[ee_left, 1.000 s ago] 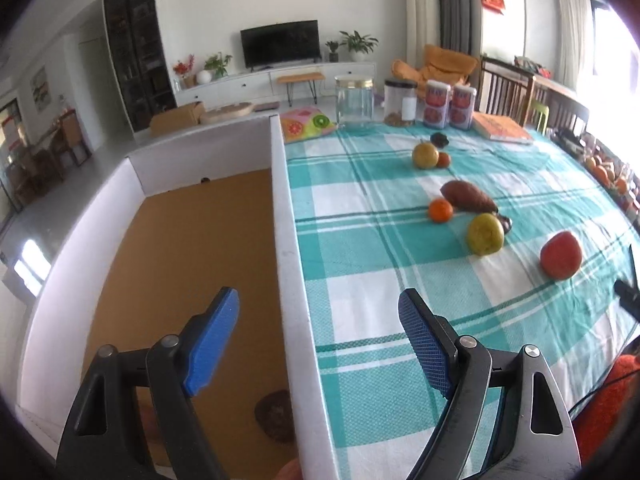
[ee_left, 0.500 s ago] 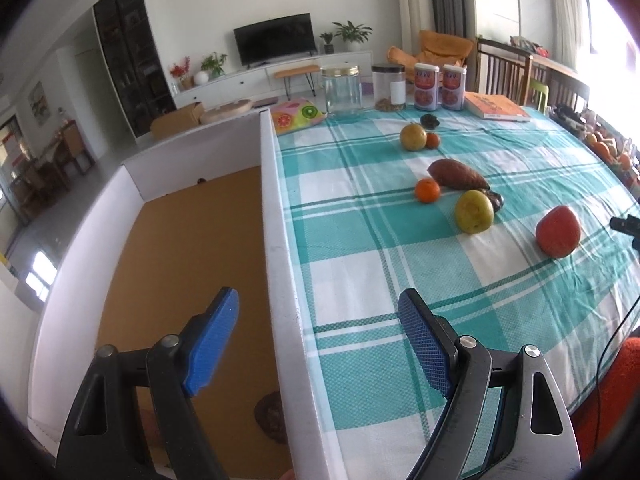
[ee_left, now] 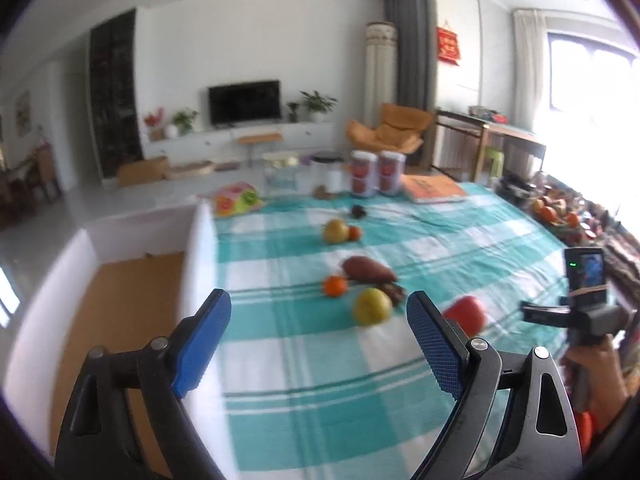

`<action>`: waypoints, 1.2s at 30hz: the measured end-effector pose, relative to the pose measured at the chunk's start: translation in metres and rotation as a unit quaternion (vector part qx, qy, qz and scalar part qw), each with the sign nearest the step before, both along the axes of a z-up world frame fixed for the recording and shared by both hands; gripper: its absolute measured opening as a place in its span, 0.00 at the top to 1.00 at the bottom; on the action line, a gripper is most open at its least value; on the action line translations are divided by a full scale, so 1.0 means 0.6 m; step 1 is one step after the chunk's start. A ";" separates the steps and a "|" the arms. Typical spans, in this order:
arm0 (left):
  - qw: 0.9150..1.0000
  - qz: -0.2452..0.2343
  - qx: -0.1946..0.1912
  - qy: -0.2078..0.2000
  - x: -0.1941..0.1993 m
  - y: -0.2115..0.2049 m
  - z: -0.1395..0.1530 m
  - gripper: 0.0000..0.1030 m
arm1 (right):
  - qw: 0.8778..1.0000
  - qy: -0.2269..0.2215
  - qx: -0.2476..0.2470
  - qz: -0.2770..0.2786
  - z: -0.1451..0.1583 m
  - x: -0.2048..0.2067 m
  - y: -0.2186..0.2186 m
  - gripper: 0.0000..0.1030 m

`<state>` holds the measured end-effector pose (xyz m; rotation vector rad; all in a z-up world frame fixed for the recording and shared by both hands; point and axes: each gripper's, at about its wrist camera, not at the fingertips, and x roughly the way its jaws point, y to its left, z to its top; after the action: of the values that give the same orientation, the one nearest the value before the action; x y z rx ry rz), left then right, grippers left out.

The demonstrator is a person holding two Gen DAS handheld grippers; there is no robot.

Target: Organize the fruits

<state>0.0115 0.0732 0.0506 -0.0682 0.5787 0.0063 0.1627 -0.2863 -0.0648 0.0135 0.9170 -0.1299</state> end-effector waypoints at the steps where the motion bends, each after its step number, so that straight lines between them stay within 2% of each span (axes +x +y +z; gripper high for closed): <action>1: 0.999 -0.026 -0.022 0.029 0.016 -0.017 -0.018 0.11 | 1.000 0.005 0.015 0.006 -0.007 0.002 -0.003 0.06; 4: 0.988 -0.076 -0.058 0.120 0.074 -0.063 -0.096 0.11 | 0.999 0.017 0.042 -0.005 -0.017 0.005 -0.018 0.06; 6: 0.985 -0.071 -0.045 0.150 0.102 -0.083 -0.144 0.11 | 0.999 0.015 0.047 -0.020 -0.017 0.001 -0.027 0.06; 9: 0.985 -0.047 -0.009 0.164 0.135 -0.088 -0.196 0.11 | 0.998 0.017 0.058 -0.032 -0.020 0.000 -0.037 0.05; 13: 0.984 -0.019 0.025 0.177 0.162 -0.069 -0.236 0.11 | 0.996 0.039 0.072 -0.043 -0.034 0.007 -0.047 0.03; 16: 0.982 -0.006 0.011 0.188 0.166 -0.047 -0.253 0.11 | 0.997 0.048 0.053 -0.039 -0.040 0.013 -0.037 0.00; 19: 0.984 0.001 0.004 0.177 0.160 -0.039 -0.251 0.11 | 0.997 0.057 0.028 -0.038 -0.045 0.018 -0.028 0.00; 22: 0.985 -0.001 0.020 0.172 0.162 -0.046 -0.255 0.09 | 0.997 0.051 0.030 -0.042 -0.045 0.019 -0.033 0.00; 36: 0.985 -0.002 0.022 0.174 0.165 -0.045 -0.256 0.07 | 0.997 0.048 0.029 -0.043 -0.045 0.020 -0.034 0.00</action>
<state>0.1103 0.0460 -0.1027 -0.0225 0.9273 0.0274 0.1750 -0.3067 -0.0919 0.1007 1.0173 -0.1853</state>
